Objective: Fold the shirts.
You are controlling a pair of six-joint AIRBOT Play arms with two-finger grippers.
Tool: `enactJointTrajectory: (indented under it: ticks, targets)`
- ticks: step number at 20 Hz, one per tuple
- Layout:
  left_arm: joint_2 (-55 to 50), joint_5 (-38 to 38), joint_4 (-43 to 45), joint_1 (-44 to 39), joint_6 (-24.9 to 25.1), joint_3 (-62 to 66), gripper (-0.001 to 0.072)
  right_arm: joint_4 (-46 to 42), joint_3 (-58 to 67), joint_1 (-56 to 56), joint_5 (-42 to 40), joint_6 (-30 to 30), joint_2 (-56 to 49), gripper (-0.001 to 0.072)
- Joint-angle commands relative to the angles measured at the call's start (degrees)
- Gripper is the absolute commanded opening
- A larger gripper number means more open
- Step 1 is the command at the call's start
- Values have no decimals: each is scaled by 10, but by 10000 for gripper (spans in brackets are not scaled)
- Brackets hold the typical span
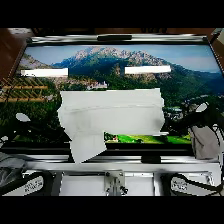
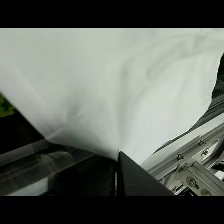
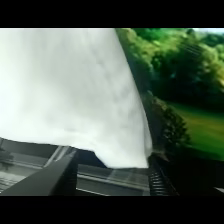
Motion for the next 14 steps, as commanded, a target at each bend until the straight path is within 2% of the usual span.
enactJointTrajectory:
  ticks: [1, 5, 6, 8, 11, 14]
  targets:
    - [10, -5, 0, 0, 0, 1, 33, 1, -2, 7, -46, 2, -8, 529]
    - [11, -11, 0, 0, 0, 4, 33, 2, -2, 6, -59, 19, -8, 114]
    - [11, -11, 0, 0, 1, 7, 33, 2, -1, 6, -55, 19, -8, 71]
    - [11, -11, 0, 0, 12, 21, 32, 3, 1, 7, -46, 7, -2, 71]
    - [12, -11, 1, 1, 30, 90, 32, 10, 21, 7, -28, -44, 33, 70]
    - [8, 0, 14, 6, 34, 187, 31, -17, 69, 14, -48, -48, 61, 70]
